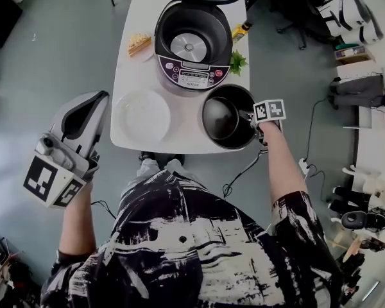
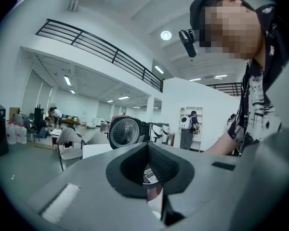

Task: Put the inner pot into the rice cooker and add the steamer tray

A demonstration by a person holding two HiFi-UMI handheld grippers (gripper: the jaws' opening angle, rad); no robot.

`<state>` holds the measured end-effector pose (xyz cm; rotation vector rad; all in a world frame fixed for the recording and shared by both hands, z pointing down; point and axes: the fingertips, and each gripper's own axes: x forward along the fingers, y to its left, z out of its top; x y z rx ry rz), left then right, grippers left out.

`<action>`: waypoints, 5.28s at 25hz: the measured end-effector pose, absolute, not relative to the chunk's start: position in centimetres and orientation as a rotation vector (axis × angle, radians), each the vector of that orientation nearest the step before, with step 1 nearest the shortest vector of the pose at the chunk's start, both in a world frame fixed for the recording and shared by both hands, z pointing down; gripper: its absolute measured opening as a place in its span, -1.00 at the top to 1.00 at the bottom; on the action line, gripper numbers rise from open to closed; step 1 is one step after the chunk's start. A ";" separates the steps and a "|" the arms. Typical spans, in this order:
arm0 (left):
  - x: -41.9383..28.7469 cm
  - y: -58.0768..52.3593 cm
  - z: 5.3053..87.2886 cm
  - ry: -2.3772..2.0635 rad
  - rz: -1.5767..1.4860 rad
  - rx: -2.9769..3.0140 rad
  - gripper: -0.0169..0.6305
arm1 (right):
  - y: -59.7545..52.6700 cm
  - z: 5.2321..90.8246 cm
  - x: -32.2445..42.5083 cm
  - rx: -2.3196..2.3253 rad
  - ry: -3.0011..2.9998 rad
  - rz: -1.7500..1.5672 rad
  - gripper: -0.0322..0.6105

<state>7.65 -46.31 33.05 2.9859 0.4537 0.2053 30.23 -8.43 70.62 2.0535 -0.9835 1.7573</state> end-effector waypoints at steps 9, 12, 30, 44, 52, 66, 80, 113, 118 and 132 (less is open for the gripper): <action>7.3 -47.0 33.0 0.424 0.206 2.992 0.93 | -6.6 71.9 30.6 1.870 -0.835 1.829 0.89; 7.3 -46.9 33.1 0.429 0.203 2.992 0.93 | -6.5 71.9 30.5 1.880 -0.815 1.858 0.89; 8.2 -46.0 32.2 0.533 0.147 2.967 0.93 | -3.2 63.4 29.9 2.109 -0.948 1.799 0.88; 7.4 -48.2 31.1 0.563 0.035 2.911 0.93 | -12.7 41.1 37.6 2.301 -1.207 1.551 0.88; 3.8 -52.0 31.2 0.412 0.030 2.943 0.93 | -25.2 41.9 43.6 2.369 -1.308 1.512 0.88; -2.2 -59.5 33.1 0.096 0.091 2.949 0.93 | -32.6 51.8 47.0 2.240 -1.057 1.655 0.87; -3.7 -61.8 34.5 0.007 0.146 2.929 0.93 | -32.8 55.8 48.1 2.133 -0.883 1.655 0.87; -4.0 -62.3 35.3 0.009 0.163 2.904 0.93 | -32.7 58.4 47.2 1.821 -0.820 1.494 0.76; -3.8 -62.1 34.9 0.036 0.159 2.906 0.93 | -32.8 58.0 46.4 1.946 -0.841 1.572 0.69; -2.9 -60.3 34.2 0.122 0.139 2.916 0.93 | -31.2 57.9 43.9 2.203 -0.923 1.753 0.68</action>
